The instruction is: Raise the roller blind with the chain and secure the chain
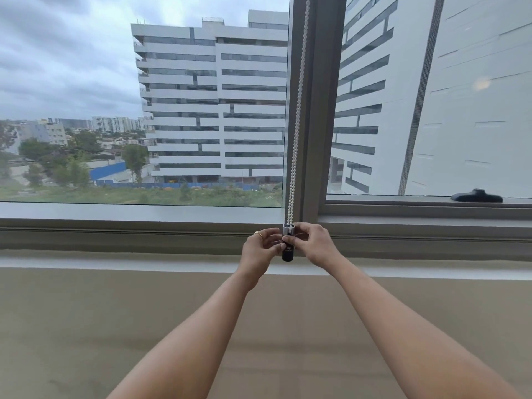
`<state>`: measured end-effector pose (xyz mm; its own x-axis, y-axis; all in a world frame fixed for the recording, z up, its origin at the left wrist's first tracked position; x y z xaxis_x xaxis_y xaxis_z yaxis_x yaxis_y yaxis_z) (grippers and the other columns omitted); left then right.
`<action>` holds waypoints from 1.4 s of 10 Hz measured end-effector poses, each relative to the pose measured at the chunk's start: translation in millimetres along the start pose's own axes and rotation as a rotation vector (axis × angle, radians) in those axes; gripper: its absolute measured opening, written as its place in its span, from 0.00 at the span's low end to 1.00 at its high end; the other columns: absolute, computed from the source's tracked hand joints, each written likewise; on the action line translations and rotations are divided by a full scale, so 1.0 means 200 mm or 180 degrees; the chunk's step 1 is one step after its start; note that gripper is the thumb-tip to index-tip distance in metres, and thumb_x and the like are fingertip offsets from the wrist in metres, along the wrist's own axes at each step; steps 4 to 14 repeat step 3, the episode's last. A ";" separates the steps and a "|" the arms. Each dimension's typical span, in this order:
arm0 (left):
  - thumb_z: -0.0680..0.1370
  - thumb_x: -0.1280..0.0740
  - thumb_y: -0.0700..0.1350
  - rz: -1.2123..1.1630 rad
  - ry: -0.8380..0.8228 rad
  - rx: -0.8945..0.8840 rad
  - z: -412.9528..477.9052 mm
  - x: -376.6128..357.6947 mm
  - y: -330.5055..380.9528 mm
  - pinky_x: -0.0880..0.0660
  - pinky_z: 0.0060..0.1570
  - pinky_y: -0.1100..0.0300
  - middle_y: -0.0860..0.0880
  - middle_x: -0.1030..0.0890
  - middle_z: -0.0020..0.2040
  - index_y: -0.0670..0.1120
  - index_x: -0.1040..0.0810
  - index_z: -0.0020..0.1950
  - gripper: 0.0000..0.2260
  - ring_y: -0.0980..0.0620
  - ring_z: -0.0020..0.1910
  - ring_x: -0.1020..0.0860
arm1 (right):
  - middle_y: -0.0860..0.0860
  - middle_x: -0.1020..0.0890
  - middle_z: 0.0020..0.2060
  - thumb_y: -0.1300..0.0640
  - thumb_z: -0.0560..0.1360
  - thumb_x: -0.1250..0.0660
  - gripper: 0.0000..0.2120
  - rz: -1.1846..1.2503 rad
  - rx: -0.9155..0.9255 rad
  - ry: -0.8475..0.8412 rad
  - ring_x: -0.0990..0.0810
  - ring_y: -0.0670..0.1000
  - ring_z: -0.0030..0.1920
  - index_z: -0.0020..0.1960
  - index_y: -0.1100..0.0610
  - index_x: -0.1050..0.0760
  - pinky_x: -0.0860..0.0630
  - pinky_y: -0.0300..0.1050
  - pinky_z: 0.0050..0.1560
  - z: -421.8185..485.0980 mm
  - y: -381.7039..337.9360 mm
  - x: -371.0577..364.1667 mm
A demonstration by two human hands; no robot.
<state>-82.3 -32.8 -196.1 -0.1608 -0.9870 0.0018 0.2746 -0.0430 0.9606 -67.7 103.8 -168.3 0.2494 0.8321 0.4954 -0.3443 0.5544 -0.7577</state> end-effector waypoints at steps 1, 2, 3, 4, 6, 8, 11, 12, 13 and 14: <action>0.74 0.32 0.36 0.0195 0.0015 -0.0095 0.00 0.00 0.04 0.25 0.46 0.72 0.45 0.19 0.50 0.39 0.25 0.59 0.14 0.57 0.47 0.21 | 0.56 0.17 0.46 0.56 0.70 0.28 0.17 0.0044 -0.0060 0.0177 0.19 0.54 0.49 0.57 0.61 0.23 0.26 0.37 0.51 -0.01 -0.01 0.04; 0.75 0.32 0.42 0.0537 0.0077 -0.0108 0.00 0.01 0.12 0.28 0.54 0.64 0.45 0.19 0.53 0.42 0.25 0.60 0.14 0.54 0.52 0.22 | 0.56 0.19 0.50 0.54 0.70 0.28 0.24 -0.0118 -0.0067 0.0352 0.21 0.54 0.50 0.63 0.61 0.28 0.26 0.41 0.55 -0.04 -0.07 0.09; 0.76 0.34 0.45 0.0807 0.0251 -0.0114 0.00 0.00 0.19 0.29 0.57 0.61 0.44 0.19 0.56 0.42 0.24 0.61 0.14 0.50 0.56 0.22 | 0.57 0.23 0.55 0.53 0.71 0.29 0.31 -0.0389 -0.0025 0.0633 0.24 0.55 0.56 0.68 0.62 0.35 0.28 0.43 0.57 -0.05 -0.12 0.14; 0.76 0.34 0.45 0.0807 0.0251 -0.0114 0.00 0.00 0.19 0.29 0.57 0.61 0.44 0.19 0.56 0.42 0.24 0.61 0.14 0.50 0.56 0.22 | 0.57 0.23 0.55 0.53 0.71 0.29 0.31 -0.0389 -0.0025 0.0633 0.24 0.55 0.56 0.68 0.62 0.35 0.28 0.43 0.57 -0.05 -0.12 0.14; 0.76 0.34 0.45 0.0807 0.0251 -0.0114 0.00 0.00 0.19 0.29 0.57 0.61 0.44 0.19 0.56 0.42 0.24 0.61 0.14 0.50 0.56 0.22 | 0.57 0.23 0.55 0.53 0.71 0.29 0.31 -0.0389 -0.0025 0.0633 0.24 0.55 0.56 0.68 0.62 0.35 0.28 0.43 0.57 -0.05 -0.12 0.14; 0.76 0.34 0.45 0.0807 0.0251 -0.0114 0.00 0.00 0.19 0.29 0.57 0.61 0.44 0.19 0.56 0.42 0.24 0.61 0.14 0.50 0.56 0.22 | 0.57 0.23 0.55 0.53 0.71 0.29 0.31 -0.0389 -0.0025 0.0633 0.24 0.55 0.56 0.68 0.62 0.35 0.28 0.43 0.57 -0.05 -0.12 0.14; 0.76 0.34 0.45 0.0807 0.0251 -0.0114 0.00 0.00 0.19 0.29 0.57 0.61 0.44 0.19 0.56 0.42 0.24 0.61 0.14 0.50 0.56 0.22 | 0.57 0.23 0.55 0.53 0.71 0.29 0.31 -0.0389 -0.0025 0.0633 0.24 0.55 0.56 0.68 0.62 0.35 0.28 0.43 0.57 -0.05 -0.12 0.14; 0.76 0.34 0.45 0.0807 0.0251 -0.0114 0.00 0.00 0.19 0.29 0.57 0.61 0.44 0.19 0.56 0.42 0.24 0.61 0.14 0.50 0.56 0.22 | 0.57 0.23 0.55 0.53 0.71 0.29 0.31 -0.0389 -0.0025 0.0633 0.24 0.55 0.56 0.68 0.62 0.35 0.28 0.43 0.57 -0.05 -0.12 0.14; 0.76 0.34 0.45 0.0807 0.0251 -0.0114 0.00 0.00 0.19 0.29 0.57 0.61 0.44 0.19 0.56 0.42 0.24 0.61 0.14 0.50 0.56 0.22 | 0.57 0.23 0.55 0.53 0.71 0.29 0.31 -0.0389 -0.0025 0.0633 0.24 0.55 0.56 0.68 0.62 0.35 0.28 0.43 0.57 -0.05 -0.12 0.14; 0.76 0.34 0.45 0.0807 0.0251 -0.0114 0.00 0.00 0.19 0.29 0.57 0.61 0.44 0.19 0.56 0.42 0.24 0.61 0.14 0.50 0.56 0.22 | 0.57 0.23 0.55 0.53 0.71 0.29 0.31 -0.0389 -0.0025 0.0633 0.24 0.55 0.56 0.68 0.62 0.35 0.28 0.43 0.57 -0.05 -0.12 0.14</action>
Point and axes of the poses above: each hand's wrist, its own z-axis towards the middle knuckle, its own x-axis out of the back of the hand, y = z × x, the point moved 3 cm from there along z, towards the middle knuckle
